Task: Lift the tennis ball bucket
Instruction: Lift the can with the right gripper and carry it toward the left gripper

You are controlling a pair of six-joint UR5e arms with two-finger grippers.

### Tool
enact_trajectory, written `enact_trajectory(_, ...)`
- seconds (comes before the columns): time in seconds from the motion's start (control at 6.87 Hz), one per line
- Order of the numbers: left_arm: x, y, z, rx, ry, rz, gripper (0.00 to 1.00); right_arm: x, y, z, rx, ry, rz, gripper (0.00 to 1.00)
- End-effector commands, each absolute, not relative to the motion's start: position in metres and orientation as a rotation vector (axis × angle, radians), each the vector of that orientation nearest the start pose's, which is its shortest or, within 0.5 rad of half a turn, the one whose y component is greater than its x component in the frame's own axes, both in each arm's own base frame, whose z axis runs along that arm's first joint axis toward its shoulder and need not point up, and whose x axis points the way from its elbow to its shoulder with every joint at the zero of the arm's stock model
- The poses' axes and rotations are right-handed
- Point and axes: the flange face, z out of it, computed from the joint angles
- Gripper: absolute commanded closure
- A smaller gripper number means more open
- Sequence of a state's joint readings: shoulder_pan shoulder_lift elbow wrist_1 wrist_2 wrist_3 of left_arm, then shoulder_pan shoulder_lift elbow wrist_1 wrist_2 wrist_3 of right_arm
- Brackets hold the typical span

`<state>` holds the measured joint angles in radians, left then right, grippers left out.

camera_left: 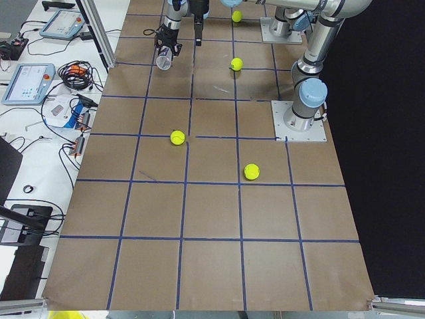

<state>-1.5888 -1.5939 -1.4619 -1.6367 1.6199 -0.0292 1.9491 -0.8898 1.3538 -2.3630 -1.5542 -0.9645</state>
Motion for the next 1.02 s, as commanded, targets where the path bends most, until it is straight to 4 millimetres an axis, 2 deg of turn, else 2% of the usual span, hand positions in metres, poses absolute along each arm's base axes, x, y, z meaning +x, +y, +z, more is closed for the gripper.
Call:
enact_trajectory(0.0, -0.137, -0.5, 0.524, -0.02, 3.093, -0.033, 0.0, 0.402, -0.644, 0.23, -1.997, 2.471, -0.491, 0.05)
enact_trajectory(0.15, -0.137, -0.5, 0.524, -0.02, 3.093, -0.033, 0.0, 0.402, -0.644, 0.222, -1.99, 2.475, -0.474, 0.0)
enact_trajectory(0.29, -0.137, -0.5, 0.524, -0.022, 3.1, -0.035, 0.0, 0.4, -0.639, 0.219, -1.99, 2.475, -0.46, 0.0)
enact_trajectory(0.58, -0.133, -0.506, 0.526, -0.027, 3.108, -0.041, 0.0, 0.398, -0.638, 0.222, -1.981, 2.483, -0.462, 0.0)
enact_trajectory(0.73, -0.131, -0.513, 0.524, -0.026, 3.15, -0.034, 0.0, 0.396, -0.639, 0.245, -1.97, 2.491, -0.512, 0.0)
enact_trajectory(0.87, -0.119, -0.53, 0.508, -0.047, 3.195, 0.01, 0.0, 0.385, -0.64, 0.277, -1.83, 2.583, -0.579, 0.0)
